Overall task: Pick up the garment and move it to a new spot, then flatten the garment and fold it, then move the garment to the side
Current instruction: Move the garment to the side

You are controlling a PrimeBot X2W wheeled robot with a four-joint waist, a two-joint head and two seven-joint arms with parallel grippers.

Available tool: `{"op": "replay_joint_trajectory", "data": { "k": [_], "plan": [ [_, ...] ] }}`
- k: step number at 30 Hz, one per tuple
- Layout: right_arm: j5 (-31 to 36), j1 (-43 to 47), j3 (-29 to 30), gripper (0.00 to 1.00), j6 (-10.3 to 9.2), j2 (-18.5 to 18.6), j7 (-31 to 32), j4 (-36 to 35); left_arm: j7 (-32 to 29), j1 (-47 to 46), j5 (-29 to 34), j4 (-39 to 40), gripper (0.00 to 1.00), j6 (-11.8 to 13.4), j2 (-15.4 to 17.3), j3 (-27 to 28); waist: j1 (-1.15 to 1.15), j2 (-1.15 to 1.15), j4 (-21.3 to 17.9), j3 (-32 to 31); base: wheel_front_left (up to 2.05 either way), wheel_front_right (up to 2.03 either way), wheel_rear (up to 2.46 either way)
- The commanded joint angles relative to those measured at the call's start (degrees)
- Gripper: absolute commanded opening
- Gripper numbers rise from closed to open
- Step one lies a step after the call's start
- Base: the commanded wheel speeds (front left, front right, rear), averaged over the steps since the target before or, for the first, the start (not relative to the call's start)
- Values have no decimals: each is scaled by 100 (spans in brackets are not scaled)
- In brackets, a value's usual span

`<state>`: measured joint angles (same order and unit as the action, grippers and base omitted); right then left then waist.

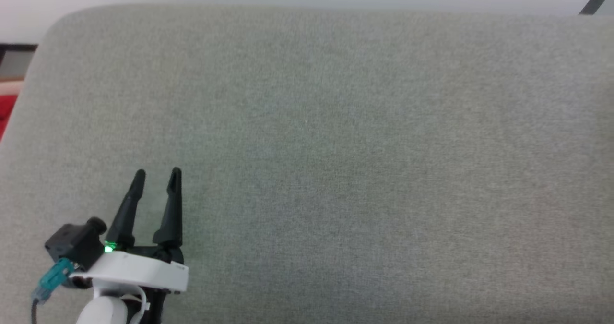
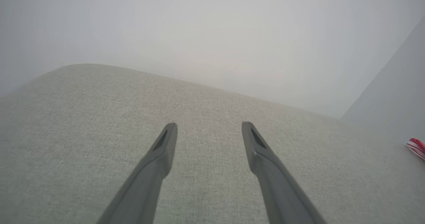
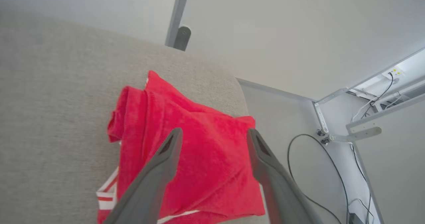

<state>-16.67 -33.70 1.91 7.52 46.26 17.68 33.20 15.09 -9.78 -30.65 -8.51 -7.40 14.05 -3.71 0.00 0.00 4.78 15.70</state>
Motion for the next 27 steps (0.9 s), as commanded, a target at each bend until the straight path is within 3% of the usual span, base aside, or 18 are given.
{"op": "replay_joint_trajectory", "data": {
  "k": [1, 15, 27],
  "plan": [
    [-57, 138, 1, 100, -6, -140, -152, -86, 0, 83, 64, -9, 100, -15, 22, 38, 0, 0, -84, -201, 0, 0, 0],
    [-145, 1753, -219, 100, -6, -1451, -1929, -1522, 0, 593, 84, 21, 100, -15, 158, 231, 0, 0, -179, -1124, 0, 0, 0],
    [-88, 2895, -209, 100, -6, -2226, -2850, -1842, 0, 968, 112, -46, 100, -15, 293, 344, 0, 0, -112, -1608, 0, 0, 0]
  ]
}}
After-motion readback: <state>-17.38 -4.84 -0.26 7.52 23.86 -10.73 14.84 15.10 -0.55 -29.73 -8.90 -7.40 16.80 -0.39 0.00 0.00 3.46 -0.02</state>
